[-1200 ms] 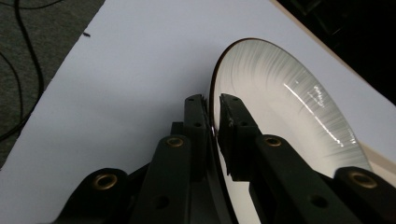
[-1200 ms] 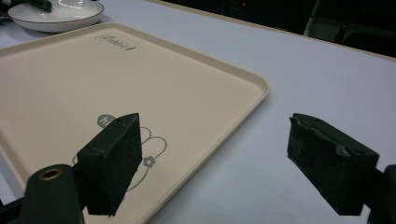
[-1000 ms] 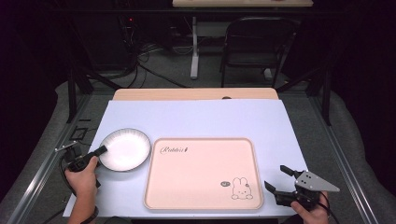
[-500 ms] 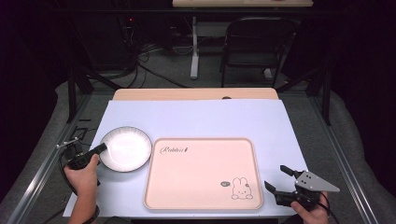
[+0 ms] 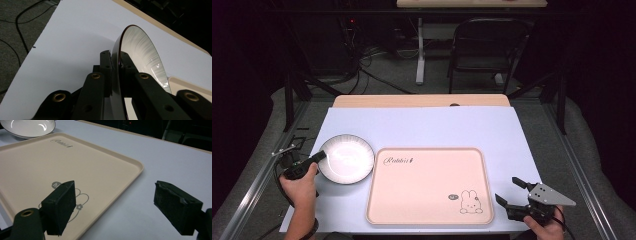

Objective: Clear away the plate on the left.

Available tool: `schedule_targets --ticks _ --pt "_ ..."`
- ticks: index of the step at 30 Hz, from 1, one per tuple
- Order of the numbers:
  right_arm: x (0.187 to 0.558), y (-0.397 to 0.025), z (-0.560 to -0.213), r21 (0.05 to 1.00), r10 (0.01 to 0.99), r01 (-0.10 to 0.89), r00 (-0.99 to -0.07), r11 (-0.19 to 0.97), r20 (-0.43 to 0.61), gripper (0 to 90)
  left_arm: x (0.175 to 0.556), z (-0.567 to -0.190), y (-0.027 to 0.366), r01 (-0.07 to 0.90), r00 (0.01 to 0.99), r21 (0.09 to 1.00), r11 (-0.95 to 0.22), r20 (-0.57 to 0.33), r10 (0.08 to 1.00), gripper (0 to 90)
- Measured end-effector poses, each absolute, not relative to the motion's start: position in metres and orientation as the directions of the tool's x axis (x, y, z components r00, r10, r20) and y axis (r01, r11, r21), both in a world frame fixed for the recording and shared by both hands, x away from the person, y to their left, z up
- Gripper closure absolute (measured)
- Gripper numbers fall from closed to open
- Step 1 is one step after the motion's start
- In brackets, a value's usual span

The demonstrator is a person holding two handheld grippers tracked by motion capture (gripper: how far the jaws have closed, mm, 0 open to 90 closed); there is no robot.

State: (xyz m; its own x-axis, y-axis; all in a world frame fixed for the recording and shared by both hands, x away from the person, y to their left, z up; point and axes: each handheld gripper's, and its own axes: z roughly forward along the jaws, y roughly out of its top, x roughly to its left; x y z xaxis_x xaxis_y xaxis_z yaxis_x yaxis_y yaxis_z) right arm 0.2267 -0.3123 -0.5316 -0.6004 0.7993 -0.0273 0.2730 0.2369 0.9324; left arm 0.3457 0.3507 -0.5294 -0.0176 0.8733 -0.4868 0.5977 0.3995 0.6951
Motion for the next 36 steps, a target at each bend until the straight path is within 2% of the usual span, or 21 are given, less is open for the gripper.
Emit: schedule_targets --ticks 17,36 --pt "0.226 -0.312 -0.532 0.932 0.8 0.273 -0.6 0.237 -0.028 17.3 0.345 -0.492 0.347 0.55 0.025 0.739 0.388 -0.479 0.877 83.3" --pt "0.227 -0.312 -0.532 0.932 0.801 0.275 -0.598 0.234 -0.024 17.3 0.345 -0.471 0.337 0.534 0.076 0.756 0.379 -0.489 0.869 82.9"
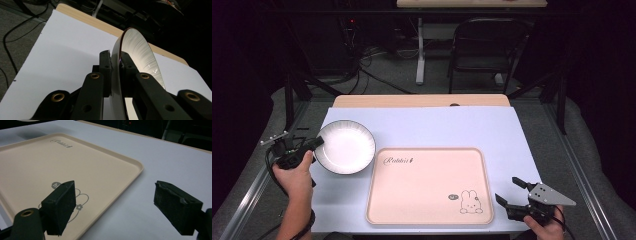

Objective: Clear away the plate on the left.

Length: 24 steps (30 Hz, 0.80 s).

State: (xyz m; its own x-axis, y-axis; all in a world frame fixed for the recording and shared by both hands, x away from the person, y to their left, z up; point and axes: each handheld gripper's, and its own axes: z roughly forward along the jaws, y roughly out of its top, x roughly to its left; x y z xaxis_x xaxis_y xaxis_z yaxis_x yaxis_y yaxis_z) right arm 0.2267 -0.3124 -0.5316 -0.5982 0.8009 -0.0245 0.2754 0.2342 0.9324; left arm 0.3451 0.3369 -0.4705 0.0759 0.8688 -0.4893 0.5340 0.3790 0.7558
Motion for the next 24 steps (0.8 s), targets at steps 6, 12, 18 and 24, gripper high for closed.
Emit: schedule_targets --ticks 6,12,18,24 --pt "0.227 -0.312 -0.532 0.932 0.801 0.276 -0.599 0.234 -0.024 17.3 0.348 -0.466 0.327 0.533 0.099 0.76 0.371 -0.491 0.865 82.7" --pt "0.227 -0.312 -0.532 0.932 0.801 0.276 -0.598 0.233 -0.023 17.3 0.351 -0.461 0.315 0.538 0.132 0.766 0.353 -0.49 0.861 82.6" --pt "0.227 -0.312 -0.532 0.933 0.801 0.275 -0.599 0.234 -0.024 17.3 0.355 -0.456 0.301 0.543 0.166 0.767 0.343 -0.499 0.851 82.4" --pt "0.227 -0.313 -0.532 0.932 0.8 0.275 -0.599 0.235 -0.025 17.3 0.36 -0.453 0.286 0.551 0.196 0.77 0.32 -0.492 0.848 82.3"
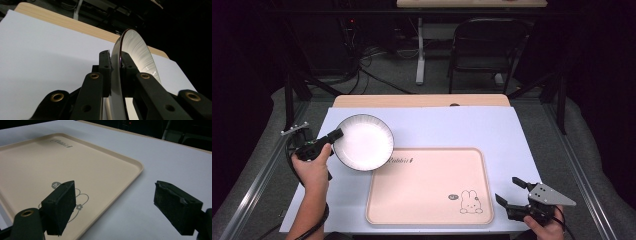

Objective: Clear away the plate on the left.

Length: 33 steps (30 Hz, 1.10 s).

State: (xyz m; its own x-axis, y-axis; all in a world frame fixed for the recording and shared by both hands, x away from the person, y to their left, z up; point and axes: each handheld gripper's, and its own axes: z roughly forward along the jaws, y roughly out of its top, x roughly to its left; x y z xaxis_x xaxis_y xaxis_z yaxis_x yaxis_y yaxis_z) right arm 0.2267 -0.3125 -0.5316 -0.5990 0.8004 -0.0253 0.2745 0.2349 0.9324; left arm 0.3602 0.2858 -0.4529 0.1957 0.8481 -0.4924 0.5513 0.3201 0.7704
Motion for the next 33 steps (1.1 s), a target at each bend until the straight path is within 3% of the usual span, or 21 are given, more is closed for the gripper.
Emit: schedule_targets --ticks 33 --pt "0.226 -0.313 -0.532 0.933 0.801 0.273 -0.598 0.234 -0.026 17.3 0.371 -0.462 0.206 0.605 0.347 0.762 0.23 -0.512 0.786 81.8"
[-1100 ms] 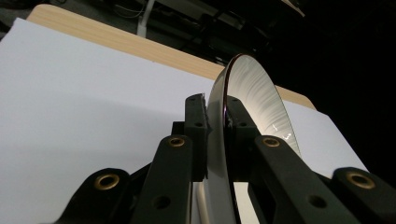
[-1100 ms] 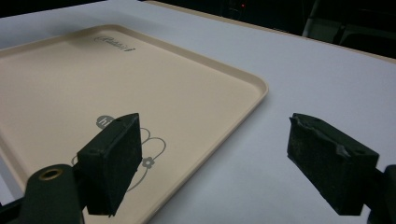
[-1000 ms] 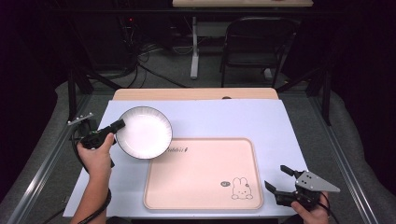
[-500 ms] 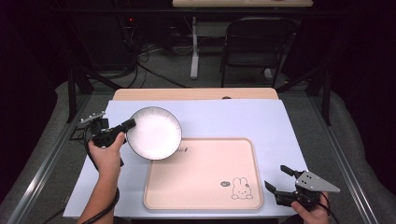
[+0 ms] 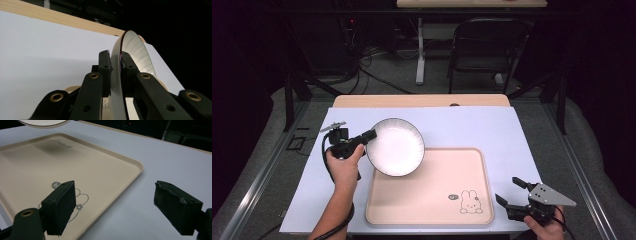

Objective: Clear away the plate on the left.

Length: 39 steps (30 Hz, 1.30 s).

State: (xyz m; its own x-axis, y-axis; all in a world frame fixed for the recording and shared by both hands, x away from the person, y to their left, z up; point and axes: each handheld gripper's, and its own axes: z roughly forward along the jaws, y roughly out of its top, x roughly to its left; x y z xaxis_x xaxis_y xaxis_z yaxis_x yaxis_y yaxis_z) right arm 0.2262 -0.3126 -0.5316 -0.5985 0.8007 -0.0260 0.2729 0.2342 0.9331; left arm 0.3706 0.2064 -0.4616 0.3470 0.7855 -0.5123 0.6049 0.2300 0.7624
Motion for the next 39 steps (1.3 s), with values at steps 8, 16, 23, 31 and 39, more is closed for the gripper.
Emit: schedule_targets --ticks 8,16,23,31,39 --pt "0.226 -0.313 -0.532 0.934 0.801 0.273 -0.598 0.233 -0.025 17.3 0.372 -0.465 0.187 0.618 0.376 0.759 0.204 -0.514 0.771 81.7" --pt "0.226 -0.313 -0.532 0.933 0.8 0.272 -0.6 0.235 -0.027 17.3 0.37 -0.47 0.173 0.632 0.399 0.754 0.181 -0.515 0.759 81.7" --pt "0.226 -0.313 -0.532 0.933 0.8 0.271 -0.599 0.235 -0.028 17.3 0.368 -0.475 0.163 0.643 0.415 0.749 0.16 -0.516 0.75 81.6" --pt "0.226 -0.313 -0.532 0.933 0.8 0.271 -0.6 0.237 -0.029 17.3 0.365 -0.48 0.153 0.656 0.432 0.743 0.134 -0.515 0.74 81.5" --pt "0.226 -0.313 -0.532 0.933 0.8 0.271 -0.6 0.236 -0.028 17.3 0.36 -0.483 0.144 0.663 0.459 0.742 0.103 -0.511 0.727 81.6"
